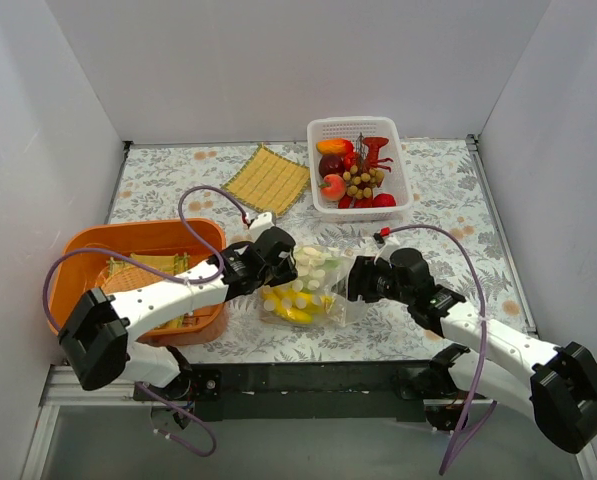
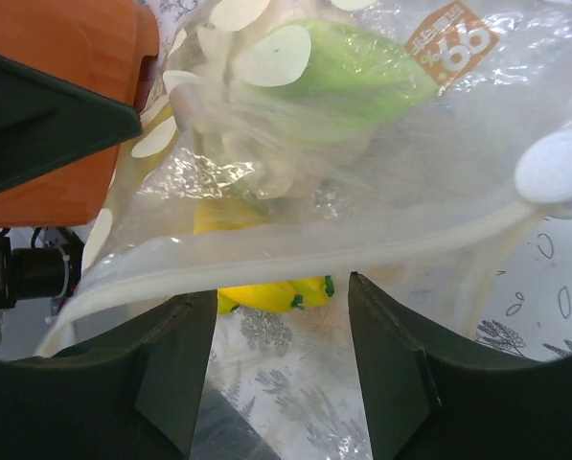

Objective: Open the zip-top bag and remove the fake food

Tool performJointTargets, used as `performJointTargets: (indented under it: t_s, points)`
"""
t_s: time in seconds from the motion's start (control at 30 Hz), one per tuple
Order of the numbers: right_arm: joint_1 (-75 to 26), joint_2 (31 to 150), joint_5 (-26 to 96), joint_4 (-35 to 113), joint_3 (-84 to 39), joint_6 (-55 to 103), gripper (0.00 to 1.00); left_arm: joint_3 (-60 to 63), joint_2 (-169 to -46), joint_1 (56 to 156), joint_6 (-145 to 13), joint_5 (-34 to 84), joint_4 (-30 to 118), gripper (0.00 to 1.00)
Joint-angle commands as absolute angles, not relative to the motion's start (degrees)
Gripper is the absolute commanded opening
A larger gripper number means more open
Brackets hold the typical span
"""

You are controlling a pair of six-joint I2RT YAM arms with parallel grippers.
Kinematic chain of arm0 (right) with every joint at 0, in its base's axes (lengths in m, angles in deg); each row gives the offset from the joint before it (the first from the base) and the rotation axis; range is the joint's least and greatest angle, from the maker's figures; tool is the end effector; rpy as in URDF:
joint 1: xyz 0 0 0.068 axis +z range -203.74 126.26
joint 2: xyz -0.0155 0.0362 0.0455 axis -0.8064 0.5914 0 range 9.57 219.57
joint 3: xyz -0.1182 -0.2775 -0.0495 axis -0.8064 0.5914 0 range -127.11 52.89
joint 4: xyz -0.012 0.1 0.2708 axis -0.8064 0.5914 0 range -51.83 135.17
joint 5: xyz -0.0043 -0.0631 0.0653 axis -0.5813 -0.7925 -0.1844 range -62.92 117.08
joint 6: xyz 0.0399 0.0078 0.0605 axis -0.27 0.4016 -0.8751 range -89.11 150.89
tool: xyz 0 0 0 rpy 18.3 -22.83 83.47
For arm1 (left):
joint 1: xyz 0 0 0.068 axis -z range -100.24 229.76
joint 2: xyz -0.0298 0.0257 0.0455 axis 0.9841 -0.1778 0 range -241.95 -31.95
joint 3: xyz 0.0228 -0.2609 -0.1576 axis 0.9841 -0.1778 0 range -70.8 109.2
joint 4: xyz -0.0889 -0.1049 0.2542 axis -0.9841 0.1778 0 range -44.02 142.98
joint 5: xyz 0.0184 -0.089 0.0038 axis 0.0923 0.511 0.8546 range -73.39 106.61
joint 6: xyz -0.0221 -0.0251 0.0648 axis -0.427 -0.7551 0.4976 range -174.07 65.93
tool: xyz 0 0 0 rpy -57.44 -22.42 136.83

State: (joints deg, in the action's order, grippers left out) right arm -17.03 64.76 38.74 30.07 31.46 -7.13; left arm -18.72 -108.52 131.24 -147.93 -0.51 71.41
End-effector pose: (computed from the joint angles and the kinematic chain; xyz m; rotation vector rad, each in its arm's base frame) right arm 0.1781 0.1483 0.1978 -0.1142 2.1633 1.0005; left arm 0.2071 -0.2316 0.2431 -1.0524 2.3269 -0.7732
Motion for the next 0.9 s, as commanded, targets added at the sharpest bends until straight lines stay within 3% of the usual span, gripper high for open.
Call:
performJointTargets:
  t_s: [0.0, 0.23, 0.4, 0.63, 0.87]
  points:
    - [-17.18, 67.83, 43.51, 19.21, 33.29, -9.01, 0.66, -19.47, -110.51, 130.91, -148.64, -3.25, 70.06, 0.17]
    - [-17.0, 68.8, 39.93, 6.21, 38.38, -12.0, 0.75, -20.96, -110.27, 130.91, -149.87, -4.21, 67.95, 0.12]
    - [-17.0, 68.54, 35.09, 2.14, 40.49, -14.02, 0.78, -15.08, -110.16, 130.13, -147.59, -7.91, 69.62, 0.22]
    - [-16.92, 72.57, 30.6, -5.58, 41.64, -16.04, 0.78, -8.84, -117.81, 127.93, -145.56, -9.14, 69.37, 0.22]
    - [-15.86, 81.8, 31.04, -9.73, 37.69, -17.1, 0.76, -6.19, -125.9, 126.52, -144.41, -7.3, 69.01, 0.11]
